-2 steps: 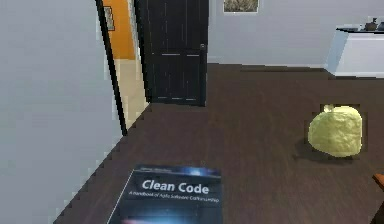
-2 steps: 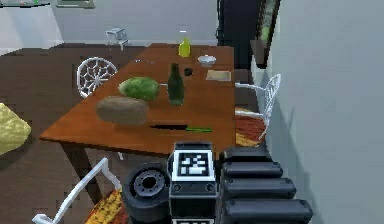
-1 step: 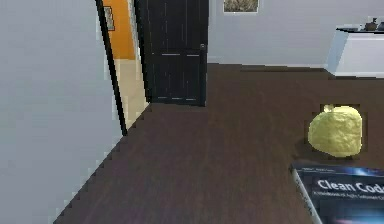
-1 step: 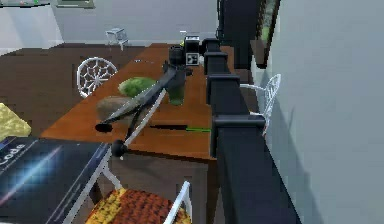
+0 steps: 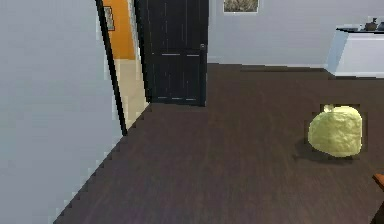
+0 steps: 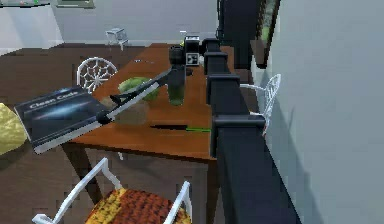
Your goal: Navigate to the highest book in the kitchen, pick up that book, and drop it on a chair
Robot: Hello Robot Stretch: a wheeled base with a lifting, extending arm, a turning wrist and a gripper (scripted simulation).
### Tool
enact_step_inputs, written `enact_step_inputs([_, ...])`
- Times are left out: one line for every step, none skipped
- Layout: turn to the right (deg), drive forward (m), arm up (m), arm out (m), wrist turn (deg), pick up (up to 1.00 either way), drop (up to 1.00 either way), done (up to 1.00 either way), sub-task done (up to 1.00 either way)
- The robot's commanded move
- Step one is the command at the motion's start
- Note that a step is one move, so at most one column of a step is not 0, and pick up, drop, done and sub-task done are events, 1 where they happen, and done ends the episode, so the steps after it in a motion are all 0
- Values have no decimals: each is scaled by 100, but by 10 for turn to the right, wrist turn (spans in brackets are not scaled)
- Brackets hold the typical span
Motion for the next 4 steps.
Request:
enact_step_inputs([0,0,-44,0,0,0,0,0,0])
enact_step_inputs([0,0,-50,0,0,0,0,0,0])
enact_step_inputs([0,0,0,0,0,0,100,0,0])
enact_step_inputs([0,0,0,-10,0,0,0,0,0])
